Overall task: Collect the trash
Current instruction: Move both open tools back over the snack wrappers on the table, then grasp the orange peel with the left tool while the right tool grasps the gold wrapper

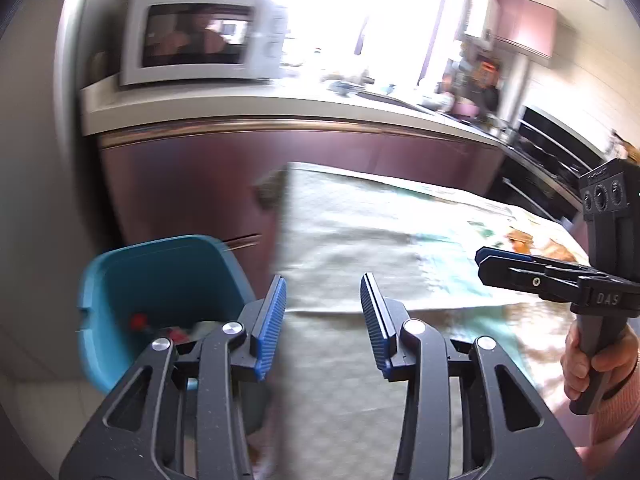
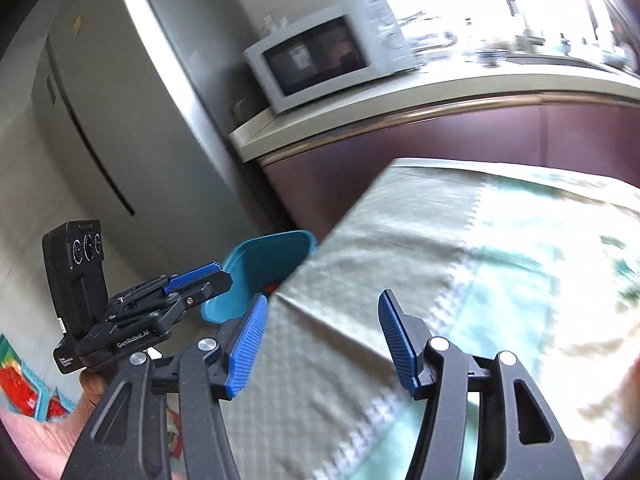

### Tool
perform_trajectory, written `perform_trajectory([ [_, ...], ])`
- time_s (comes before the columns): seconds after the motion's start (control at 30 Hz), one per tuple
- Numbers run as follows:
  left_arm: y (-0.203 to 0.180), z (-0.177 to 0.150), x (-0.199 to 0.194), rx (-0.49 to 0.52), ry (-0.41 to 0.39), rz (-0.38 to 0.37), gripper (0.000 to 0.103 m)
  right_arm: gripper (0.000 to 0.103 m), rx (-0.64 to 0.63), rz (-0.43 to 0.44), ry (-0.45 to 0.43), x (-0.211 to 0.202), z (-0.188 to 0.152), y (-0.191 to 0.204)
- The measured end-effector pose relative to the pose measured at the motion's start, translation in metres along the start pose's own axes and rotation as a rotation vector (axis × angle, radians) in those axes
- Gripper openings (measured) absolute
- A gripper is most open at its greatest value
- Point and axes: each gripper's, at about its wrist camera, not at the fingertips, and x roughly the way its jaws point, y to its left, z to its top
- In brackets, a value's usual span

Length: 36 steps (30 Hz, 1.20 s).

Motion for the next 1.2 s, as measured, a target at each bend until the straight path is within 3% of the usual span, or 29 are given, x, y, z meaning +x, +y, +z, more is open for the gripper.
perform_trajectory([
  [0.3,-0.104,-0.005,0.033,0.112,0.06,-0.175,0.039,0.056,0.129,-0.159,-0.105,-0.09,-0.038,-0.068],
  [0.57,-0.184,-0.015,0.066,0.216,0.126,-0.263,0.039,0.056,0.252,-0.258,-0.189,-0.147,-0.063,-0.125],
  [0.8,-0.233,-0.015,0.097,0.278,0.163,-0.3,0.039,0.056,0.338,-0.308,-0.235,-0.173,-0.075,-0.165],
  [1.2,-0.285,-0.004,0.15,0.356,0.205,-0.277,0.039,0.056,0.452,-0.323,-0.292,-0.185,-0.08,-0.212],
])
